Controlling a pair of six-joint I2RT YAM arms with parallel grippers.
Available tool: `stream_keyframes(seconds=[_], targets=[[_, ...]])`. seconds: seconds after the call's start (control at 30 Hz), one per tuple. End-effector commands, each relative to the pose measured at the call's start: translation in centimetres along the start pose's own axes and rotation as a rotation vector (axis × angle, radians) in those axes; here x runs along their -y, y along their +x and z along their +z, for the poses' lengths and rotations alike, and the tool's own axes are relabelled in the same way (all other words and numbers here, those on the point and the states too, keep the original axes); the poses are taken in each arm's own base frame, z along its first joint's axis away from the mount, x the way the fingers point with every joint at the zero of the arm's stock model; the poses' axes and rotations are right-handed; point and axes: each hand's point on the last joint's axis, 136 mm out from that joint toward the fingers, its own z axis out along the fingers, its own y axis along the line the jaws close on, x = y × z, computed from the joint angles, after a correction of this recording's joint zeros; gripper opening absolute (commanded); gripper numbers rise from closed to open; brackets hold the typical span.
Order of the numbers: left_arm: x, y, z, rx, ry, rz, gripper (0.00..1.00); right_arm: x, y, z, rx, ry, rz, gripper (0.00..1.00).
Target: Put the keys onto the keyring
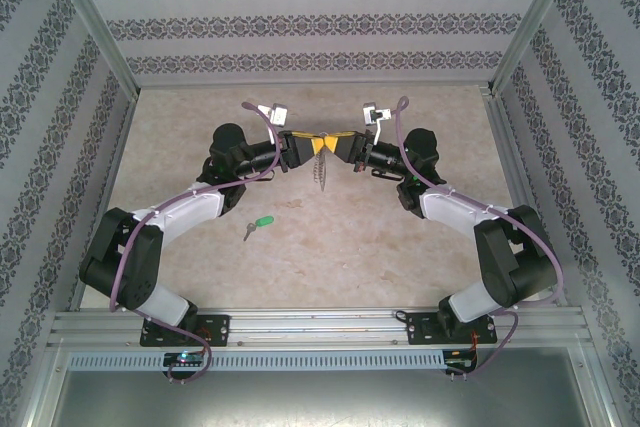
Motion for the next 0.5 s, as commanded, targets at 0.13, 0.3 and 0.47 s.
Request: stream_keyframes(seconds=[0.13, 0.3, 0.47], targets=[[0.83, -1.46, 0.0, 0.047, 0.041, 0.048, 0.32, -1.7, -1.0, 0.62, 0.02, -0.057, -0.055, 0.0], [0.85, -1.49, 0.15, 0.047, 0.048, 0.047, 0.32, -1.83, -0.92, 0.73, 0.017, -0.061, -0.056, 0.0], [0.83, -1.54, 0.24, 0.057, 0.053, 0.046, 0.27, -1.76, -0.64, 0.85, 0.008, -0.061, -0.054, 0.0]])
